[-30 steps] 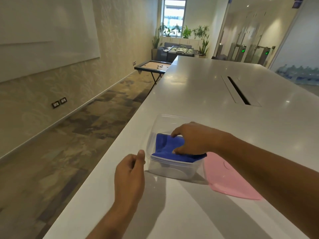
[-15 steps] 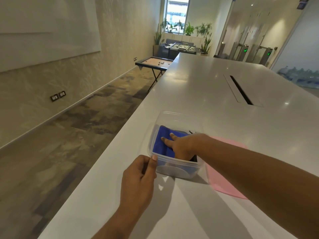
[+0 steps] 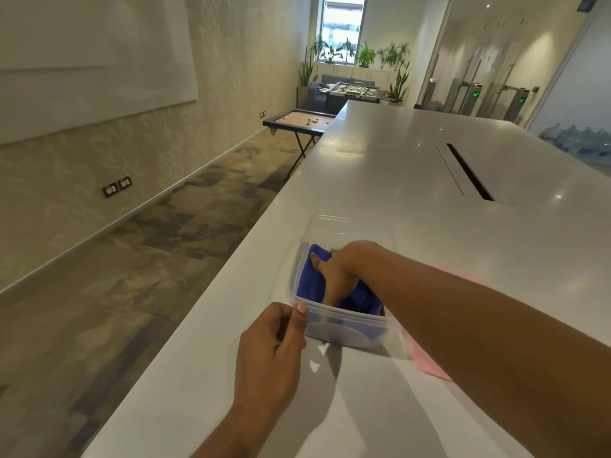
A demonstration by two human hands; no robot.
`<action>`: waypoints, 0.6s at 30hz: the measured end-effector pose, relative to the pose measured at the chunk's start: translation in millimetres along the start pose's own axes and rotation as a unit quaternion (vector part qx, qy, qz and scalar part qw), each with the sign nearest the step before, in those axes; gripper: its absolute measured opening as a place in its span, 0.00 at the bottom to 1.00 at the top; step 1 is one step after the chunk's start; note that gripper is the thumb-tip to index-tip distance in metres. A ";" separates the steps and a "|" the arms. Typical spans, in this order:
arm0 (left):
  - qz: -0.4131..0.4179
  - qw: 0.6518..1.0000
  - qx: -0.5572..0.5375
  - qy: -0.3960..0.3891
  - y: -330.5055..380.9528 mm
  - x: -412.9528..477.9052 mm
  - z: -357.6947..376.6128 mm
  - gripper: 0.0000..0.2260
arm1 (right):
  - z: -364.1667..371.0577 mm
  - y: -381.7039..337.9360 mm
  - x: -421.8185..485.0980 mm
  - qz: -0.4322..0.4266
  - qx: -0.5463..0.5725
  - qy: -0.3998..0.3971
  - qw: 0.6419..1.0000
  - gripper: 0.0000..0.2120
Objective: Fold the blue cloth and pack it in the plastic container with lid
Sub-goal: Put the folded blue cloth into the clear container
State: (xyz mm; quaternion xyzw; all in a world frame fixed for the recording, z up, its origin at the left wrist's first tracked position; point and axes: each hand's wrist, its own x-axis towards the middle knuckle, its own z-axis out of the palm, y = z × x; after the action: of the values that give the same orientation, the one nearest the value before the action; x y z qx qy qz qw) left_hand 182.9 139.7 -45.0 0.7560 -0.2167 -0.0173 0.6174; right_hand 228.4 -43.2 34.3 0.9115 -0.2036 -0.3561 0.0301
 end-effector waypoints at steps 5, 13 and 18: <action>0.003 1.000 0.005 0.001 -0.4 0.5 2.1 0.19 | 12.0 -2.9 4.6 0.008 0.074 0.029 0.997 0.57; 0.005 1.000 0.003 0.011 -7.5 2.0 1.5 0.20 | 23.8 -4.7 2.0 0.009 0.077 0.060 0.995 0.56; 0.006 1.000 -0.009 0.013 -10.0 3.8 2.0 0.21 | 8.6 12.7 -27.5 -0.064 0.204 0.221 0.952 0.34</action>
State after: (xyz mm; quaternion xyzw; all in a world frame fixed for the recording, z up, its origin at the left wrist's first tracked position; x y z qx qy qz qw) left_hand 188.8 138.0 -54.0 0.7494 -0.2133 -0.0053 0.6267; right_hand 200.0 -43.2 47.9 0.9653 -0.2009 -0.0980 -0.1348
